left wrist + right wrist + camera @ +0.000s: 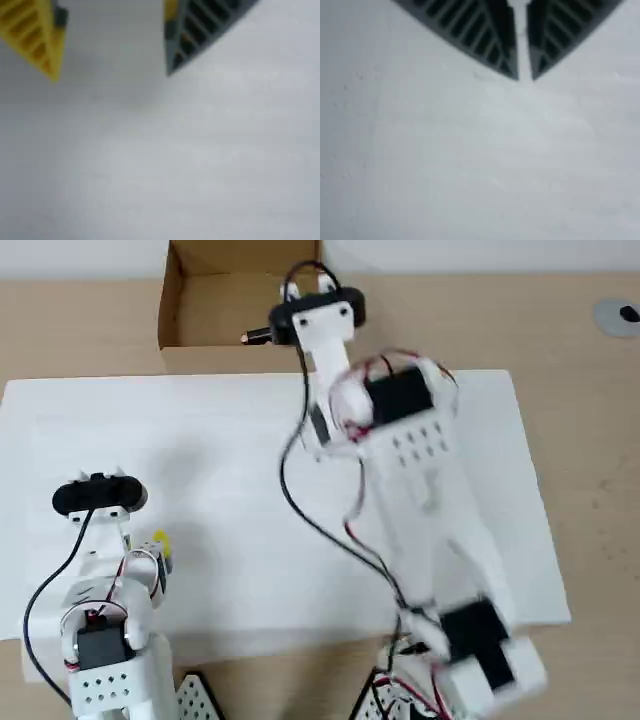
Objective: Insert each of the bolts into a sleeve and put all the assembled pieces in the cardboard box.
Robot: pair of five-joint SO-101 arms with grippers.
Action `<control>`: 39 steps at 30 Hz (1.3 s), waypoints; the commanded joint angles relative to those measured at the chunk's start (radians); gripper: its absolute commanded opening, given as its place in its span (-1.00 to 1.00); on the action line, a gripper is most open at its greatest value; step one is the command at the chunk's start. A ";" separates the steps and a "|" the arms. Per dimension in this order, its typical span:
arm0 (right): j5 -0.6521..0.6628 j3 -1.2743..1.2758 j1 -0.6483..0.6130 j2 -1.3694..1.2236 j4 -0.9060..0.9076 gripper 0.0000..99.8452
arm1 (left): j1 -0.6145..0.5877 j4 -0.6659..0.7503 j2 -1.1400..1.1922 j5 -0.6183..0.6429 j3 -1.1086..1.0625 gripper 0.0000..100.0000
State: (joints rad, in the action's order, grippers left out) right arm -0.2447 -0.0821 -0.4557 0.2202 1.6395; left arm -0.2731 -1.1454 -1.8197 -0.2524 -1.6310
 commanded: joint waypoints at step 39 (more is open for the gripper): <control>0.265 1.771 0.166 1.702 -0.667 -0.98 | 0.006 0.005 -0.002 -0.006 0.002 -0.70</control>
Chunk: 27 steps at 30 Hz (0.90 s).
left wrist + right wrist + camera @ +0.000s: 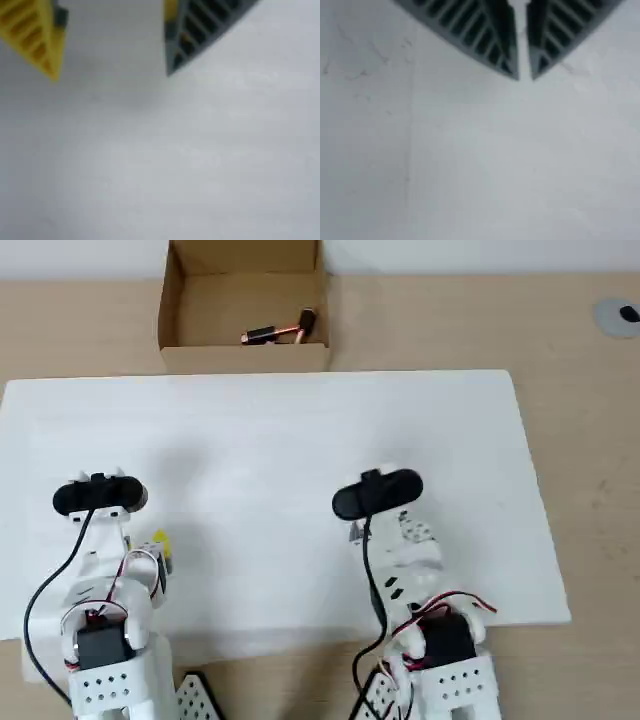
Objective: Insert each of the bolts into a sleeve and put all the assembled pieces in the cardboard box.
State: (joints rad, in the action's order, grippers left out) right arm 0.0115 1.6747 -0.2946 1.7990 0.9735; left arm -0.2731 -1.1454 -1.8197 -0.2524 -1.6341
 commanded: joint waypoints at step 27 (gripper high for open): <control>0.011 0.013 0.007 0.113 0.086 -0.98 | 0.006 0.005 -0.002 -0.006 0.005 -0.70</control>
